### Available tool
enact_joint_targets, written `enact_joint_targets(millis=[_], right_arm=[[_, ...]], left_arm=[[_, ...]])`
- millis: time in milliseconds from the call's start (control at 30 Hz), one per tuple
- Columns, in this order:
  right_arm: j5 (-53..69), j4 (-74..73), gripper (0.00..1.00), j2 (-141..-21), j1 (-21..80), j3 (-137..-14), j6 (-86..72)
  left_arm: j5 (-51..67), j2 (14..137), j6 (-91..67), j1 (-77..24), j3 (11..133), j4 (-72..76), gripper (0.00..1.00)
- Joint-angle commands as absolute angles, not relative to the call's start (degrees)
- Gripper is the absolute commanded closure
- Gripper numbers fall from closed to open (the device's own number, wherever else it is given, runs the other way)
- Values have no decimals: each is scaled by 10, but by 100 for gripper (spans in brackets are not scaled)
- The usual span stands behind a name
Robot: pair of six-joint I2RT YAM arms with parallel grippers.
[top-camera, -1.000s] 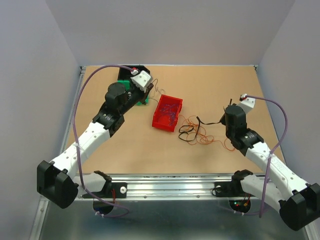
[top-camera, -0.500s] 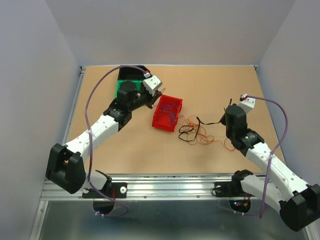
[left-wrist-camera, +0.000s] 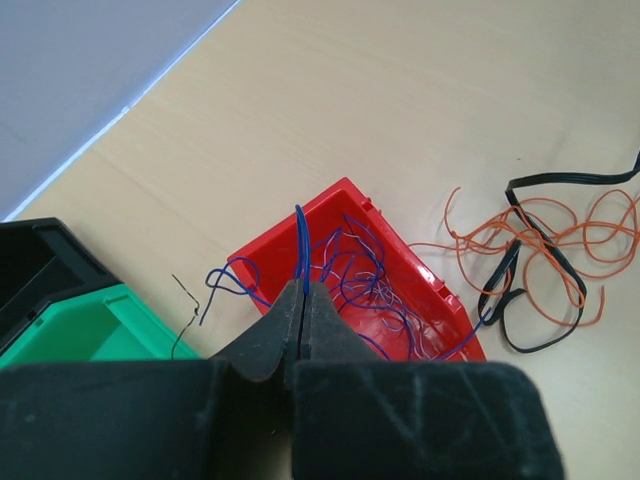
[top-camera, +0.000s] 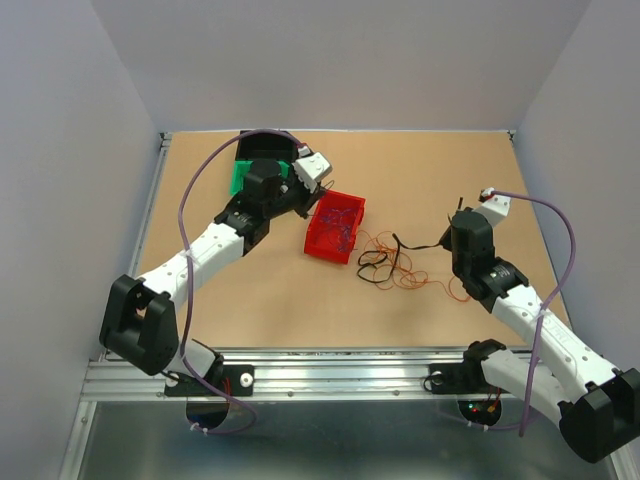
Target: Untangle the cables
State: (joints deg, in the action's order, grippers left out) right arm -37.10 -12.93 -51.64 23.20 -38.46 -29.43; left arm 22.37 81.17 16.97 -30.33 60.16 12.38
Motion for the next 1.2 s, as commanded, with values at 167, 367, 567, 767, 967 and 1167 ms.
enact_joint_targets(millis=[167,367,567,767,967,1167], right_arm=[[-372,-119,100,-505,228,-378,-297],[-370,-118,100,-510,228,-380,-297],[-370,-118,100,-508,228,-379,-298],[-369,-117,99,-509,228,-379,-297],[-368,-117,100,-509,228,-379,-296],[-367,-116,100,-509,228,-379,-296]], left_arm=[[255,731,199,-310,583,171,100],[248,705,221,-328,567,178,100],[240,717,228,-343,576,160,100],[210,751,236,-348,602,130,100],[156,773,266,-358,614,110,100],[103,824,278,-361,623,136,100]])
